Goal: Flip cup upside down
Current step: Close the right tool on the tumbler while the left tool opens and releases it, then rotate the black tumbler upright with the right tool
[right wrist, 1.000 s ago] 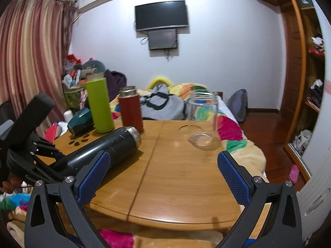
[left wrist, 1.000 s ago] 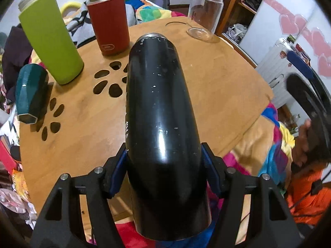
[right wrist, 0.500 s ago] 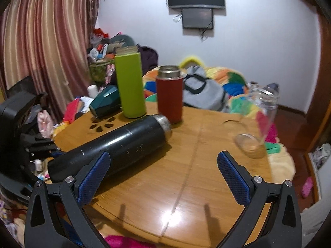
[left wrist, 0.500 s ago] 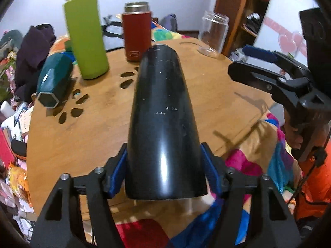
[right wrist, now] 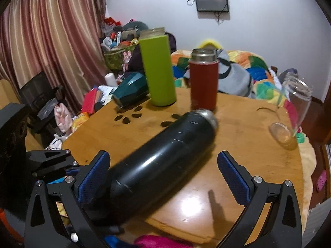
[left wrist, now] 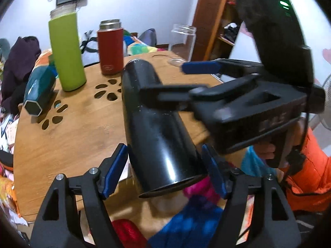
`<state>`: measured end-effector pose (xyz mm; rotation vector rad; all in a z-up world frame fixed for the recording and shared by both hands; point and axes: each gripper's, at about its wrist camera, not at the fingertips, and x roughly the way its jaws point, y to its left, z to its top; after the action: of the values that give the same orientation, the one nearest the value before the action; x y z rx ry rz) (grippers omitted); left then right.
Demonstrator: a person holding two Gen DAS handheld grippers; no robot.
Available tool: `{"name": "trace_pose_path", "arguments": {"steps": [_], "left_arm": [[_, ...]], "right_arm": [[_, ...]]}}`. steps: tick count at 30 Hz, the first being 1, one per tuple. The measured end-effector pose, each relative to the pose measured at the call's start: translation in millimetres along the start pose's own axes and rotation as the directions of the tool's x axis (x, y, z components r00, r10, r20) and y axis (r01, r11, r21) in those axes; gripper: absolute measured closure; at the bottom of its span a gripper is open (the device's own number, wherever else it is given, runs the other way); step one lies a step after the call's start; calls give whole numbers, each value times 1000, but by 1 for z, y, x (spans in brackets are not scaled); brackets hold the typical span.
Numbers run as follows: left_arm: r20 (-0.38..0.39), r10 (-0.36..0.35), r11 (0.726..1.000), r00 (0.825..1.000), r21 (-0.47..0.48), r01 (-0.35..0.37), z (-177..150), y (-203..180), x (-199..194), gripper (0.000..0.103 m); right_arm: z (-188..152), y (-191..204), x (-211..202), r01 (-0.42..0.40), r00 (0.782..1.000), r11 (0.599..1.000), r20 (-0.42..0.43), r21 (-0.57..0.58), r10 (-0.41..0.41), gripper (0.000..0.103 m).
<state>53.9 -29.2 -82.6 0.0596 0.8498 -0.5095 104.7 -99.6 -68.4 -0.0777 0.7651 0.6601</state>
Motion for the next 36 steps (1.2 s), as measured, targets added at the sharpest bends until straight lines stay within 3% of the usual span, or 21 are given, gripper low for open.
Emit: {"name": "trace_pose_path", "arguments": {"steps": [8,16,19,21,24,26,30,36], "left_arm": [[38,-81,997,996,17,81,-11,-3,-24,31],[53,11,1000,999,24,-12,-17,10,-44,36],[28,56,997,998,50,-58,-23,14,-48,36],[39,100,992,994,71,-103,-25,15,-55,36],[72,140,989,988,45,-143,-16,26,-65,36],[104,181,983,978,23,-184,-3,32,-67,36],[166,254,967,953,-30,-253,28,46,-58,36],[166,247,969,955,-59,-240,75,58,-16,36]], "right_arm": [[-6,13,24,-28,993,1000,-111,-5,27,0],[-14,11,34,-55,982,998,-182,3,55,1],[-20,0,35,-51,975,998,-216,40,58,12],[-25,-5,33,-43,972,998,-230,40,51,25],[-31,-5,27,-14,977,1000,-213,8,15,35],[-34,-8,23,-33,980,999,-196,25,38,39],[-40,-13,17,-53,989,997,-139,54,60,40],[-52,-14,4,-36,997,997,-68,64,40,41]]}}
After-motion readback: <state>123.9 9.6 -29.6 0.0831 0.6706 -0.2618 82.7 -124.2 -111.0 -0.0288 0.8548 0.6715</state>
